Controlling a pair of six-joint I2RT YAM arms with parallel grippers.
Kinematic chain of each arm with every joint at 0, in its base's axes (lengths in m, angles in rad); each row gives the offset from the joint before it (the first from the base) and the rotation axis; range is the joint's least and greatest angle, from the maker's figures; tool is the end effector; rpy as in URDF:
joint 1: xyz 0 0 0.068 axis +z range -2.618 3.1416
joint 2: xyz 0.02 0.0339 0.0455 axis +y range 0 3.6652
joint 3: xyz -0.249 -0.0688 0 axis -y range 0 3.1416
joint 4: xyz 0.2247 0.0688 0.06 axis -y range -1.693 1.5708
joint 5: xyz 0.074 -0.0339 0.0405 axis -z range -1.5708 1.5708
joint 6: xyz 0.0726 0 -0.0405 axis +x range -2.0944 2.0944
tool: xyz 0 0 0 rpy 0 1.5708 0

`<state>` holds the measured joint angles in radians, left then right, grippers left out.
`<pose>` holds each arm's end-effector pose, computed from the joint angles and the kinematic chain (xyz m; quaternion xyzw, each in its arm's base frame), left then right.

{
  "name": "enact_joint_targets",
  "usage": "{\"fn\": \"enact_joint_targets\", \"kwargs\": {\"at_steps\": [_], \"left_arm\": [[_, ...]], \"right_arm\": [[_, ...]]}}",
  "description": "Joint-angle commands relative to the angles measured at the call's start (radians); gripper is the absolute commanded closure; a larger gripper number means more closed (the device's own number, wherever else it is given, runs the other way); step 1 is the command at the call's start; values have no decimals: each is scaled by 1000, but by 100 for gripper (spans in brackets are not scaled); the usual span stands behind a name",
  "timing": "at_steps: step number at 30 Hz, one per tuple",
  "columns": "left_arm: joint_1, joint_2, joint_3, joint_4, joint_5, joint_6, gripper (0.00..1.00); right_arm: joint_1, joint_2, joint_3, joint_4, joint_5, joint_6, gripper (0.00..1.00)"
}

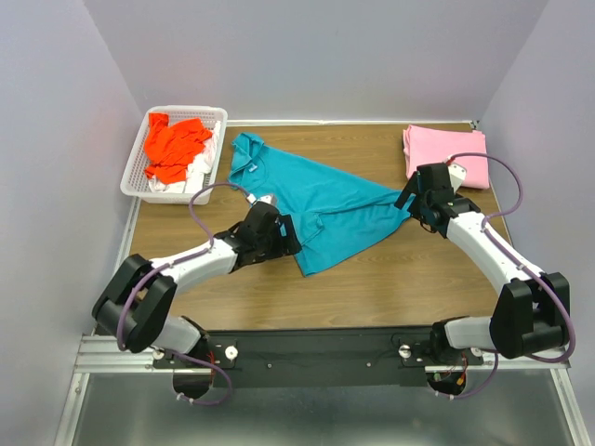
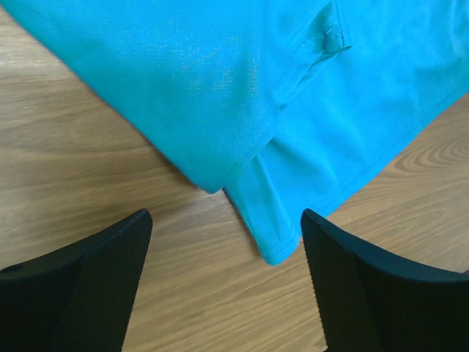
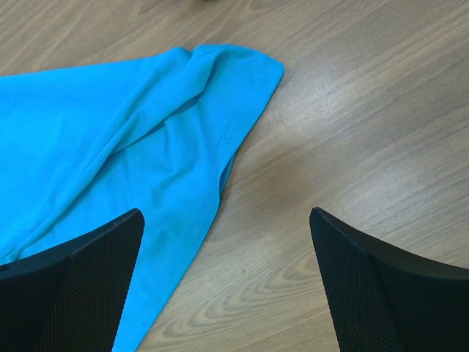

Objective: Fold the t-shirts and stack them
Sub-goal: Flatten the tshirt out

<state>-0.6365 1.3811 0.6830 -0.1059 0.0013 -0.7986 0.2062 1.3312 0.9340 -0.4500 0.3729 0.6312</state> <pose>0.2295 -0.1698 0.1540 -0.0748 0.9244 -0.2464 0.2814 0.2845 0.0325 0.2177 0.2580 0.8845 -0.0170 0.3883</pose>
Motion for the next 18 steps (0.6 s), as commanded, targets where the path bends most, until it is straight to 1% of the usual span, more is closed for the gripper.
{"fn": "enact_joint_targets", "kwargs": {"at_steps": [1,2,4,5,7,10,12,13,14,16,18], "left_arm": [[-3,74,35,48,37,2,14],[-3,99,49,43,39,12,19],[-3,114,53,41,40,6,24],[-3,121,53,43,37,4,30],[-3,133,58,43,28,1,36],[-3,153,61,34,8,-1,41],[-3,182,76,23,8,-4,41],[-3,196,82,22,8,1,46],[-3,216,93,21,-21,-1,49],[-3,234,107,17,-27,1,53],[-2,251,125,5,-34,2,62]], "right_arm": [[-2,-3,-18,8,20,4,0],[-2,-7,-18,8,21,2,0],[-2,-10,-21,10,23,1,0],[-2,-12,-21,8,26,-1,0],[-2,-12,-24,8,27,-2,0],[-4,-12,-23,8,24,-4,0],[-2,-12,-23,8,21,-7,0],[-2,-12,-23,8,23,-8,0],[-2,-13,-24,8,23,-7,0],[-2,-13,-23,8,20,-10,0],[-2,-18,-24,8,18,-14,0]]}}
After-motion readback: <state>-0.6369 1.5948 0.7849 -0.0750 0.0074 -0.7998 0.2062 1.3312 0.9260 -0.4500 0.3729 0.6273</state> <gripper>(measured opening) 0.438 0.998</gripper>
